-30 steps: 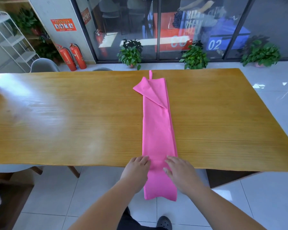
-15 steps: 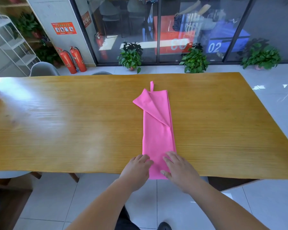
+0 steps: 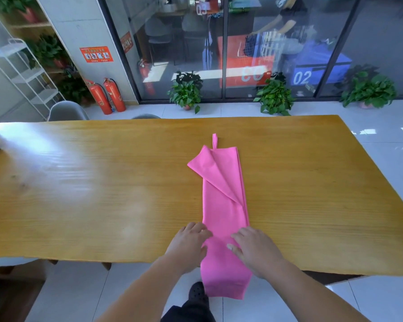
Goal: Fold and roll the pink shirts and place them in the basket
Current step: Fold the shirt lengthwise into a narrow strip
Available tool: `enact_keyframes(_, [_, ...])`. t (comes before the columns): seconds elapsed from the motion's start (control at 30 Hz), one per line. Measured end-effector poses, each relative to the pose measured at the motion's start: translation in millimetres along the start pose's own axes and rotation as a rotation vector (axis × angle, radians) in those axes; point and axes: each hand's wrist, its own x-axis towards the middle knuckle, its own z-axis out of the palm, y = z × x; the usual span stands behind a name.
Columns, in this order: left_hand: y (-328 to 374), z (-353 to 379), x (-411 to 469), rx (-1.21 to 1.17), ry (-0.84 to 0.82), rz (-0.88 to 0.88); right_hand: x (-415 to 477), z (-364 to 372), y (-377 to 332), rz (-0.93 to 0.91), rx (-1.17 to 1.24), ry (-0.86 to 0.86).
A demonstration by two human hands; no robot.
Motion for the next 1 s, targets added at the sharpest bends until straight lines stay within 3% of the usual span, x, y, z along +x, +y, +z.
enact_keyframes(0.37, [-62.6,-28.6,76.9,-0.072,-0.008,-0.191,106.4,-47.0,7.2,0.131,-0.014,-0.053])
enact_keyframes(0.8, [-105.5,-28.1,119.8,-0.131,-0.039,-0.188,178.5,-45.1,-1.4,0.08,-0.262,-0.112])
enact_keyframes(0.9, [-108.2,-31.1,127.2,-0.129,-0.019,-0.184,184.1,-51.2,7.0,0.097,-0.16,-0.035])
enact_keyframes(1.0, [-110.8,-36.8,142.6,-0.165,0.019,-0.203,189.5,-56.9,32.4,0.276,0.237,0.089])
